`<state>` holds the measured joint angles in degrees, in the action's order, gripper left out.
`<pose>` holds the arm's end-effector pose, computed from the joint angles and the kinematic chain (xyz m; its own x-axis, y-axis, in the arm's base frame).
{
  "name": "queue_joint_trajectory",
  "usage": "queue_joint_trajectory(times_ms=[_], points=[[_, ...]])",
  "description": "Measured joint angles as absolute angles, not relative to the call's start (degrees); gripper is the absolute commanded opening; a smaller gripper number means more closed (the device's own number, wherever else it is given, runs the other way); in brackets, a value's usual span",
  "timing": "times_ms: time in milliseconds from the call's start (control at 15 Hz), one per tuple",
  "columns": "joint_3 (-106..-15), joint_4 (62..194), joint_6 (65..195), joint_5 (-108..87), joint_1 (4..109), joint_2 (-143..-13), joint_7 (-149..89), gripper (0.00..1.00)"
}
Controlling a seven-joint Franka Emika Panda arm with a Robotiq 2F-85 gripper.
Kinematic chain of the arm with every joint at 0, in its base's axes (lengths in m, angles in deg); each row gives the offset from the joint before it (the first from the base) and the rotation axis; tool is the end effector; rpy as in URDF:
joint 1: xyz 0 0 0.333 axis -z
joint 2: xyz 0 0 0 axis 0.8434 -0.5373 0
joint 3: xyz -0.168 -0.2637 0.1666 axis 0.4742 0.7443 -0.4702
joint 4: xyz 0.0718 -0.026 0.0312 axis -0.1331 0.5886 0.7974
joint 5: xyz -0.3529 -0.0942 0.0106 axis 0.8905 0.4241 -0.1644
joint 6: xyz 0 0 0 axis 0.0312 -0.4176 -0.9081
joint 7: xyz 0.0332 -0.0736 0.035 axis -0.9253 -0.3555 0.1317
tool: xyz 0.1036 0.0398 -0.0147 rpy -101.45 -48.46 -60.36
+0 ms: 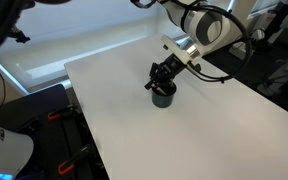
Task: Remove the marker from the cup
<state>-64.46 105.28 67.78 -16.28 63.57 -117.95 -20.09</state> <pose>0.6366 -0.0616 0.1836 0.6061 0.0422 -0.7943 -0.0841 -0.9896 -0.1167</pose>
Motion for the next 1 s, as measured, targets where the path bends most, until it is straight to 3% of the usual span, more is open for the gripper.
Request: queue_joint_trajectory(times_ms=[533, 600, 667, 867, 933, 1000], points=[[-64.5, 112.1, 75.8, -10.1, 59.7, -108.5, -20.1, 0.0], [-64.5, 113.9, 76.7, -9.3, 58.9, -106.3, -20.1, 0.26], [-64.6, 115.5, 77.0, -8.9, 58.3, -104.5, -20.2, 0.03], [-64.6, 115.9, 76.9, -8.9, 57.9, -103.9, -20.2, 0.24], [-64.6, 115.8, 76.9, -8.9, 58.1, -104.3, -20.2, 0.51], [-64.6, 115.8, 76.9, -8.9, 58.3, -104.5, -20.2, 0.51]])
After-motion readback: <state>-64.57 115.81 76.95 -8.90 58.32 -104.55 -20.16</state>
